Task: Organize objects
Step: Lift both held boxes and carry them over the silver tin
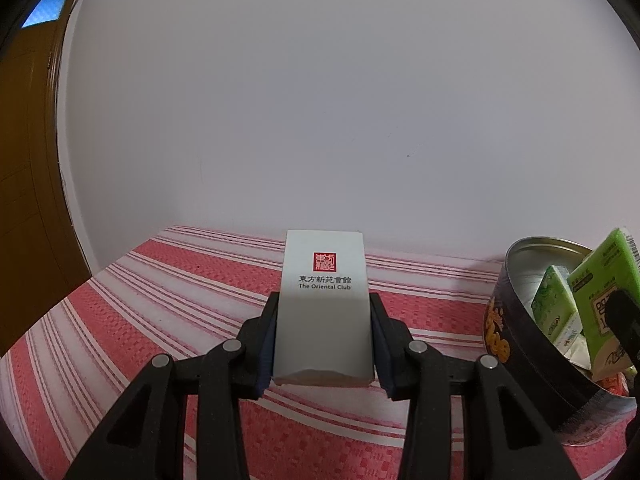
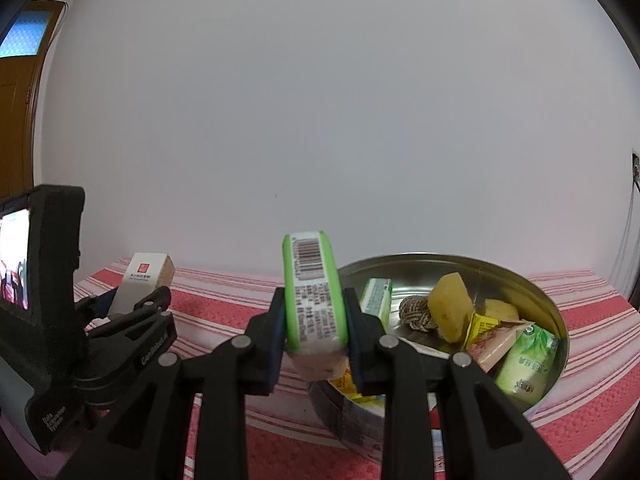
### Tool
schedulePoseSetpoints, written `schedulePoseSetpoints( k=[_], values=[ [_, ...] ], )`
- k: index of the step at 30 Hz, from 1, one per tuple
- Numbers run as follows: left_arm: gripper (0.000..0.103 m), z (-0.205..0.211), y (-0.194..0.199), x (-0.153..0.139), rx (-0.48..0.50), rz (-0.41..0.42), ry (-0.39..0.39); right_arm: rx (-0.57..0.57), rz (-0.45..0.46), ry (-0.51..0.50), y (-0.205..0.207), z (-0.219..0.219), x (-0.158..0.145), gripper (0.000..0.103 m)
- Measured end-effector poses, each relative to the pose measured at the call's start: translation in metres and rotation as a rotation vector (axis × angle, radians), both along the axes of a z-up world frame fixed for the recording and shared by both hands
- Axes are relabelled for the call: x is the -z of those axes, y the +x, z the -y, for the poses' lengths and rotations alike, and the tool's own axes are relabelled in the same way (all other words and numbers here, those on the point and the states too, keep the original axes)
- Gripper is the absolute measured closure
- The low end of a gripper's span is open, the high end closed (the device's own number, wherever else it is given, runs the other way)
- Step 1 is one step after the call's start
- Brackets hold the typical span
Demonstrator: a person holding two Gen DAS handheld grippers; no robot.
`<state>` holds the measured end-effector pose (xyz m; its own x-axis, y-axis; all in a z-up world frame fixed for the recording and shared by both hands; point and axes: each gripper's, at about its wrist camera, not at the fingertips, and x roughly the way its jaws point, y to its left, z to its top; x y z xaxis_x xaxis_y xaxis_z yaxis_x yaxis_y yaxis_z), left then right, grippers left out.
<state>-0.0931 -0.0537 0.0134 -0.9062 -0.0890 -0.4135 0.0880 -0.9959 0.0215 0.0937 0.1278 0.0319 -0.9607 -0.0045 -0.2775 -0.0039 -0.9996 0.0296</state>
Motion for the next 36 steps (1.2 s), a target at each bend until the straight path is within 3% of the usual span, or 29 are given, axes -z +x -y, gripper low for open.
schedulePoseSetpoints(
  k=[29, 36],
  values=[
    [0.060, -0.021, 0.019, 0.001, 0.010, 0.022, 0.054, 0.018, -0.067, 0.008, 0.032, -0.031, -0.012, 0.077],
    [0.060, -0.028, 0.025, -0.008, 0.019, -0.006, 0.058, 0.031, -0.084, 0.005, 0.034, -0.042, -0.013, 0.077]
  ],
)
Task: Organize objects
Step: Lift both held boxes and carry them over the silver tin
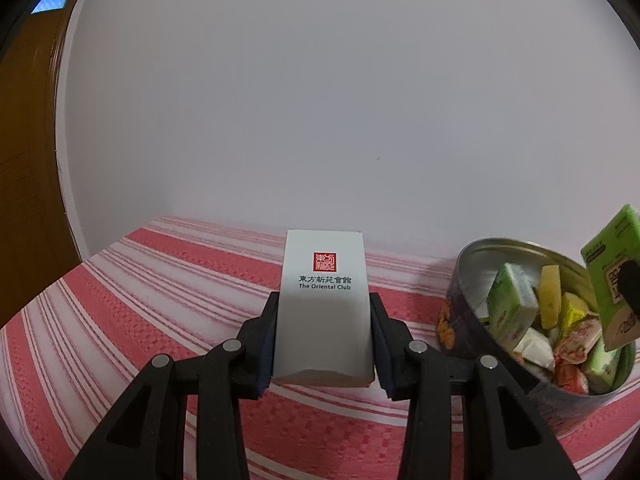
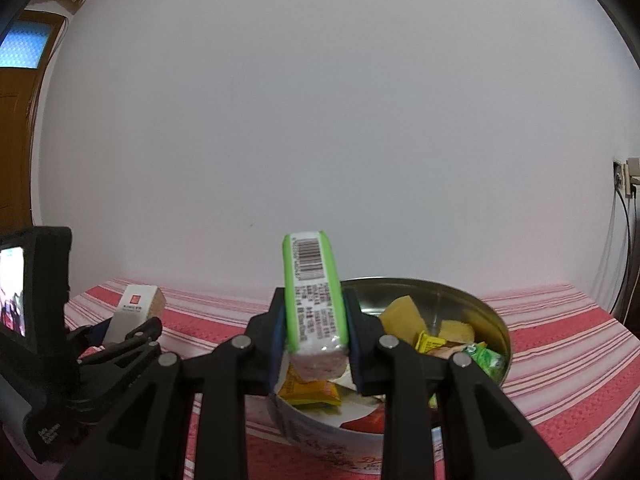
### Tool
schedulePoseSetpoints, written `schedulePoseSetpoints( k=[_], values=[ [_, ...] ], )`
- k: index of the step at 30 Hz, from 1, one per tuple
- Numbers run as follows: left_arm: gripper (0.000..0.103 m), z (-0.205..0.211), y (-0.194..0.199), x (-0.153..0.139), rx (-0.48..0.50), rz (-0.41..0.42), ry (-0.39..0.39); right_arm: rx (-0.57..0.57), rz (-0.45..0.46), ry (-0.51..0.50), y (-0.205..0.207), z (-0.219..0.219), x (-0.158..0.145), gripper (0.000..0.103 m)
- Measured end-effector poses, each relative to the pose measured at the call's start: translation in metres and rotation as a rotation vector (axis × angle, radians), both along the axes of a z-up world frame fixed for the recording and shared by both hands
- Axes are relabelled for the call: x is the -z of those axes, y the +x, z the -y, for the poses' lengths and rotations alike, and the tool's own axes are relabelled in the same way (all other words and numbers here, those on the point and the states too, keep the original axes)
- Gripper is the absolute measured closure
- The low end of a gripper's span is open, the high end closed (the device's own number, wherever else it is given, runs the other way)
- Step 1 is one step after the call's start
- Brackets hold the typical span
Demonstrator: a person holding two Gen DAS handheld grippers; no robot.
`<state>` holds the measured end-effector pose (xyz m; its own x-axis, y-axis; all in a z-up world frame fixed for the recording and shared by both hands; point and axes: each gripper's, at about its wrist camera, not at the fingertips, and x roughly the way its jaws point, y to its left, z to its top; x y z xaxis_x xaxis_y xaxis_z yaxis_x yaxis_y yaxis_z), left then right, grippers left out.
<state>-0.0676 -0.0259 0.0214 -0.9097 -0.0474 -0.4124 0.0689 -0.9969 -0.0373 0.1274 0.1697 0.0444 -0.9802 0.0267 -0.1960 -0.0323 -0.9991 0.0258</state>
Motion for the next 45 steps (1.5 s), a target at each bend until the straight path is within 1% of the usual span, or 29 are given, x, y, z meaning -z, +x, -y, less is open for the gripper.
schedulePoseSetpoints(
  k=[6, 15, 23, 30, 36, 40, 45],
  values=[
    [0.060, -0.012, 0.006, -0.013, 0.026, -0.039, -0.008, 0.012, -0.018, 0.000, -0.005, -0.011, 0.000, 0.077],
    [0.060, -0.042, 0.005, -0.031, 0.095, -0.077, -0.014, 0.051, -0.040, -0.019, -0.010, -0.031, -0.001, 0.077],
    [0.060, -0.072, -0.001, -0.035, 0.146, -0.070, -0.005, 0.104, -0.059, -0.032, -0.024, -0.063, -0.001, 0.077],
    [0.060, -0.096, -0.007, -0.035, 0.191, -0.071, -0.007, 0.149, -0.073, -0.006, -0.035, -0.080, -0.002, 0.077],
    [0.060, -0.115, -0.014, -0.038, 0.224, -0.077, -0.004, 0.179, -0.075, 0.003, -0.034, -0.082, -0.003, 0.077],
    [0.060, -0.127, -0.020, -0.035, 0.242, -0.070, -0.004, 0.177, -0.071, 0.006, -0.033, -0.082, -0.004, 0.077],
    [0.060, -0.141, -0.028, -0.032, 0.263, -0.053, -0.012, 0.184, -0.050, -0.022, -0.039, -0.088, -0.002, 0.077]
  ],
)
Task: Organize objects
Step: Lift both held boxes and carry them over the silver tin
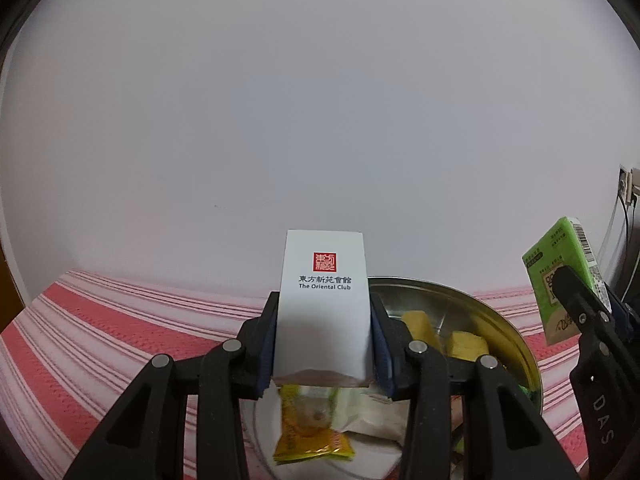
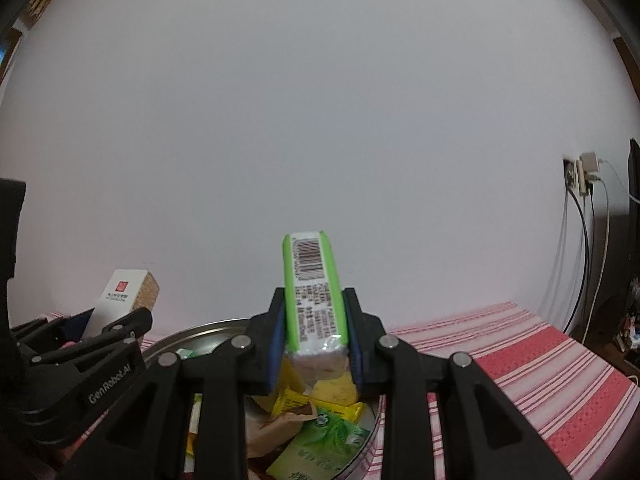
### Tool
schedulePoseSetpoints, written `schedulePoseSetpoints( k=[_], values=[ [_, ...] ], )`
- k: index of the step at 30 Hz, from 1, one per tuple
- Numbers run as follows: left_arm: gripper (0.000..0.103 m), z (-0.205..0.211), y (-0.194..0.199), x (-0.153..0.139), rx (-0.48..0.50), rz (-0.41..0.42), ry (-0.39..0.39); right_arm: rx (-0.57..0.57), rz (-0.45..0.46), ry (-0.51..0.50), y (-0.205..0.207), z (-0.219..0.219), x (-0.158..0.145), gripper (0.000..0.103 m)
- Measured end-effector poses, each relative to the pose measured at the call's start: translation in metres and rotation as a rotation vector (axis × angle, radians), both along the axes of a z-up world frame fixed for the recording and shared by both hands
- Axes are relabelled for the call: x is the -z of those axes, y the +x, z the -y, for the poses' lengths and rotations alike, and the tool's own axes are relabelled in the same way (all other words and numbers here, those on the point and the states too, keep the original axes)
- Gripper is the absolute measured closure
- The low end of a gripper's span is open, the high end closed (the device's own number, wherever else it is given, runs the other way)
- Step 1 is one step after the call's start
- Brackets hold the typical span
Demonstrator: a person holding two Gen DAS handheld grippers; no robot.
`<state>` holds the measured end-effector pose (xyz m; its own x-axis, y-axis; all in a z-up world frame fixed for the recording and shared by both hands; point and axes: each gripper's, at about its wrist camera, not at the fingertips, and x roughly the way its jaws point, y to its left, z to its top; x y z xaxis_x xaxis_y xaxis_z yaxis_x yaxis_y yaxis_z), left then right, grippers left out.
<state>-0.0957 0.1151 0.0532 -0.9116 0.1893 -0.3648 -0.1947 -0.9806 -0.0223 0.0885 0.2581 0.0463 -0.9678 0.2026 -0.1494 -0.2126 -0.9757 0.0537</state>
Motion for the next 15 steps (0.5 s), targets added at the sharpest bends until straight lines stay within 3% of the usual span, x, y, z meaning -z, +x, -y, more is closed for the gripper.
schedulePoseSetpoints(
  k=[8, 12, 15],
  values=[
    [0.060, -0.018, -0.009, 0.009, 0.034, 0.023, -0.012, 0.036, 0.016, -0.008, -0.015, -0.013, 0.003, 0.077],
    [0.060, -0.021, -0.017, 0.013, 0.034, 0.043, -0.014, 0.040, 0.028, -0.005, -0.003, -0.004, 0.001, 0.077],
    [0.060, -0.020, -0.022, 0.015, 0.030, 0.058, -0.018, 0.044, 0.037, 0.001, -0.012, -0.025, -0.003, 0.077]
  ],
)
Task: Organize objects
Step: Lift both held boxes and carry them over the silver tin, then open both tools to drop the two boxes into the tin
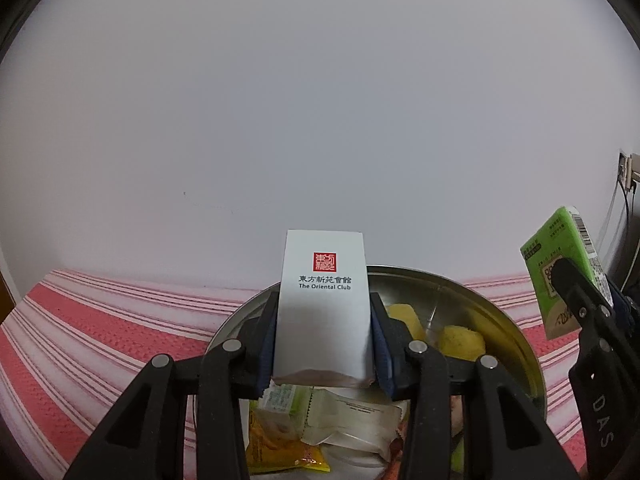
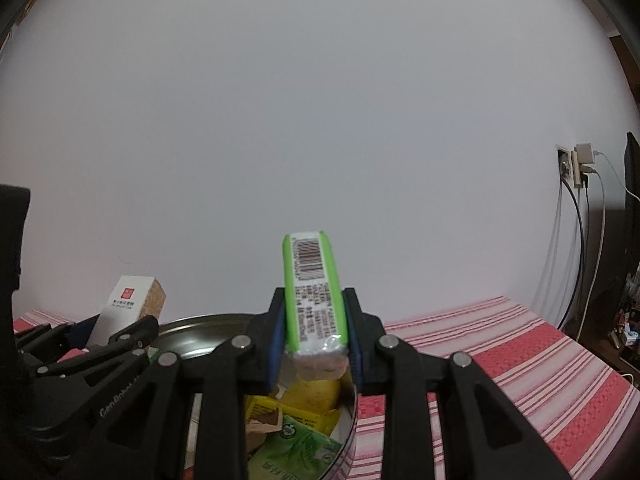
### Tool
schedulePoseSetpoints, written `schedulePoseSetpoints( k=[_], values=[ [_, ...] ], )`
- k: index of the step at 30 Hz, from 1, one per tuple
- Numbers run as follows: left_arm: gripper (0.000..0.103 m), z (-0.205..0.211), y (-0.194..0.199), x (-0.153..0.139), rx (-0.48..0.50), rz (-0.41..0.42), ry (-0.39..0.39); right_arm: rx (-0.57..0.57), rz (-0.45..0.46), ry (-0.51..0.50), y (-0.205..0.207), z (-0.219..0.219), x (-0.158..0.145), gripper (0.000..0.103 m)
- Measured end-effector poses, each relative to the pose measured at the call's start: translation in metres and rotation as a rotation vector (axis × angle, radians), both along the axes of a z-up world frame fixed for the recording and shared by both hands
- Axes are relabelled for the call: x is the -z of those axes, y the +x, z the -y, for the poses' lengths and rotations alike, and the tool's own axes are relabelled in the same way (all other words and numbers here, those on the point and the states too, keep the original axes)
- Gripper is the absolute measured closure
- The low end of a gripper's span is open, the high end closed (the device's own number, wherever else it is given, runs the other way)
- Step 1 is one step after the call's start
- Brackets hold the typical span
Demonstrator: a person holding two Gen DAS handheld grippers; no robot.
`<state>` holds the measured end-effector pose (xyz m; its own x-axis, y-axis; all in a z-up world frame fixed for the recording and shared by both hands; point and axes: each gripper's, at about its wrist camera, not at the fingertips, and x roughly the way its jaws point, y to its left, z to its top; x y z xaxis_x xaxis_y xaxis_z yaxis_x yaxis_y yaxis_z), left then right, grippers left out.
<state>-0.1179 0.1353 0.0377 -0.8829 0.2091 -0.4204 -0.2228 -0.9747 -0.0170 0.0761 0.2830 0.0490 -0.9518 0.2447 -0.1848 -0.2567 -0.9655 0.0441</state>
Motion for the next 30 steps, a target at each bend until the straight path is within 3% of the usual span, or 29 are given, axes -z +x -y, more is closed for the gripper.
schedulePoseSetpoints(
  k=[13, 25, 28, 30],
  values=[
    [0.060, 0.006, -0.012, 0.013, -0.023, 0.054, -0.034, -0.005, 0.050, 0.033, -0.020, -0.004, 0.017, 0.077],
    [0.060, 0.000, -0.007, 0.019, -0.015, 0.102, -0.092, -0.034, 0.096, 0.018, -0.017, -0.005, 0.021, 0.077],
    [0.060, 0.009, -0.020, 0.021, -0.022, 0.105, -0.106, -0.048, 0.104, 0.014, -0.016, -0.004, 0.020, 0.077],
    [0.060, -0.005, -0.021, 0.015, -0.017, 0.103, -0.114, -0.058, 0.113, 0.007, -0.022, -0.025, 0.021, 0.077]
  ],
)
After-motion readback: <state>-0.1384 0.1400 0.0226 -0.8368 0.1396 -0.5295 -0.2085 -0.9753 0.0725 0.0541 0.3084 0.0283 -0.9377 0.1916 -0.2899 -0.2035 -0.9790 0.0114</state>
